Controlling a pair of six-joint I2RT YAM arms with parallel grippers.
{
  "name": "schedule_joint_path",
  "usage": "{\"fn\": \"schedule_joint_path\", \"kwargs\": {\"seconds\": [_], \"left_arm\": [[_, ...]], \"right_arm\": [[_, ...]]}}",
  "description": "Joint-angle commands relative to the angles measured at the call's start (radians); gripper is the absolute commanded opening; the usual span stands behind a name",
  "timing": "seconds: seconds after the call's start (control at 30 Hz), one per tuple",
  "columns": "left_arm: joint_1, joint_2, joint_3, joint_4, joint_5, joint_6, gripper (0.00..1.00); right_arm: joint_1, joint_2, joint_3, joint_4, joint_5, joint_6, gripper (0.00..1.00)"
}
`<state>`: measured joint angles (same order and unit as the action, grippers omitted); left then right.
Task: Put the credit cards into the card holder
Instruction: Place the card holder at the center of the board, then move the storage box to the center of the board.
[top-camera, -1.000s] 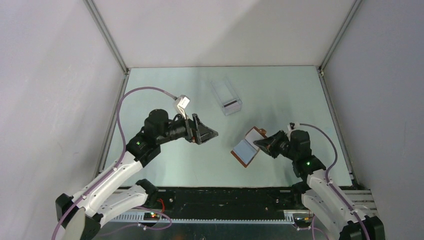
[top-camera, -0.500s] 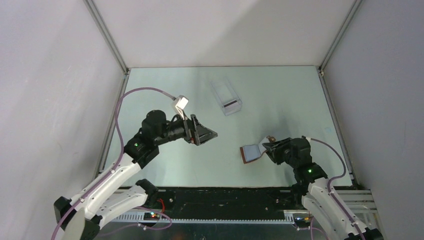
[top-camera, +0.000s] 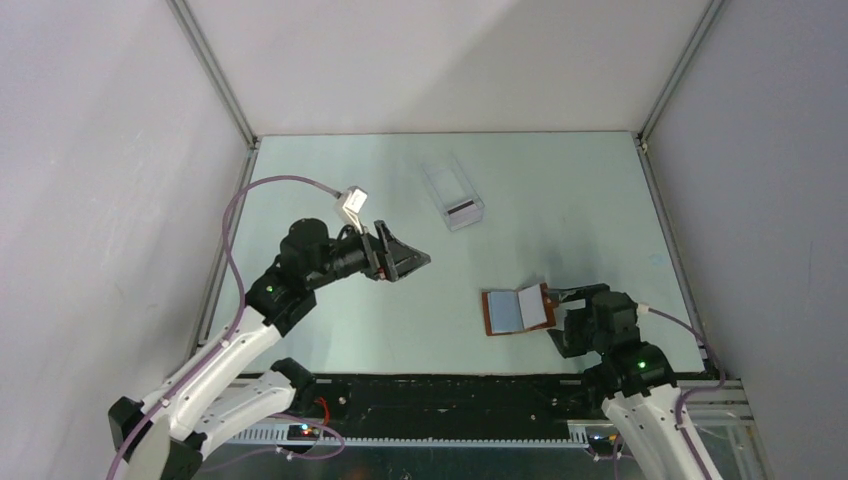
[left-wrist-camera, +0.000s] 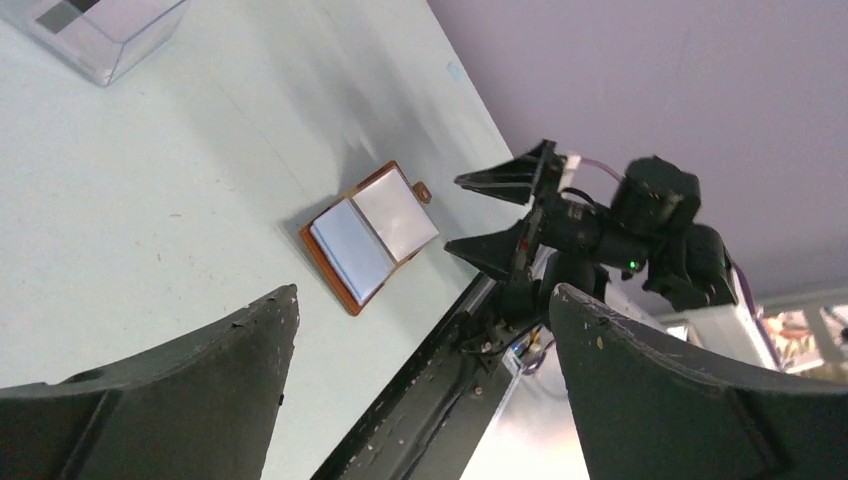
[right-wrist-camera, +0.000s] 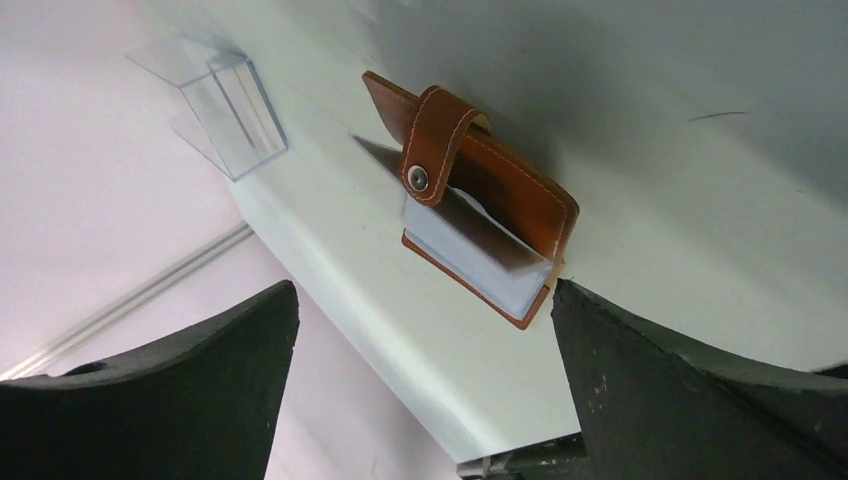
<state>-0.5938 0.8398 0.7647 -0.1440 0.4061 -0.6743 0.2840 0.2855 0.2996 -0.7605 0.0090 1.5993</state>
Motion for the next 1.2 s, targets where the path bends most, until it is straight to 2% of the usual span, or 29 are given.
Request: {"fn": "schedule_joint_path", "kwargs": {"seconds": [0.0, 0.13, 0.3, 0.43, 0.5, 0.63, 0.77, 0.83, 1.17], "left_arm": [[0.053, 0.044, -0.018, -0.007, -0.015, -0.130, 1.00], [0.092, 0.136, 0.001, -0.030, 0.043, -0.163, 1.00], [0.107, 0.226, 0.036, -0.082, 0.033, -0.139, 1.00], [0.118, 0.319, 0.082, -0.160, -0.014, -0.134, 1.00], [0.123, 0.375, 0.107, -0.187, -0.021, -0.141, 1.00], [0.128, 0.502, 0.173, -0.201, -0.037, -0.158, 0.97], [0.138, 0.650, 0.290, -0.208, -0.063, -0.192, 0.84], [0.143, 0.724, 0.387, -0.216, -0.098, -0.206, 0.79], [0.162, 1.152, 0.842, -0.338, -0.192, -0.214, 0.69]], "right_arm": [[-0.003, -0.018, 0.096, -0.176, 0.128, -0.006, 0.99], [-0.004, 0.029, 0.145, -0.125, 0.114, -0.131, 0.99], [0.005, 0.213, 0.275, -0.033, 0.024, -0.423, 0.99], [0.091, 0.361, 0.435, -0.055, 0.101, -0.609, 0.99], [0.143, 0.421, 0.487, -0.032, 0.128, -0.680, 0.95], [0.213, 0.542, 0.540, 0.013, 0.095, -0.745, 0.95], [0.226, 0.603, 0.545, 0.062, 0.030, -0.766, 0.96], [0.220, 0.621, 0.546, 0.081, -0.008, -0.780, 0.96], [0.125, 0.691, 0.544, 0.101, -0.163, -0.874, 0.95]]}}
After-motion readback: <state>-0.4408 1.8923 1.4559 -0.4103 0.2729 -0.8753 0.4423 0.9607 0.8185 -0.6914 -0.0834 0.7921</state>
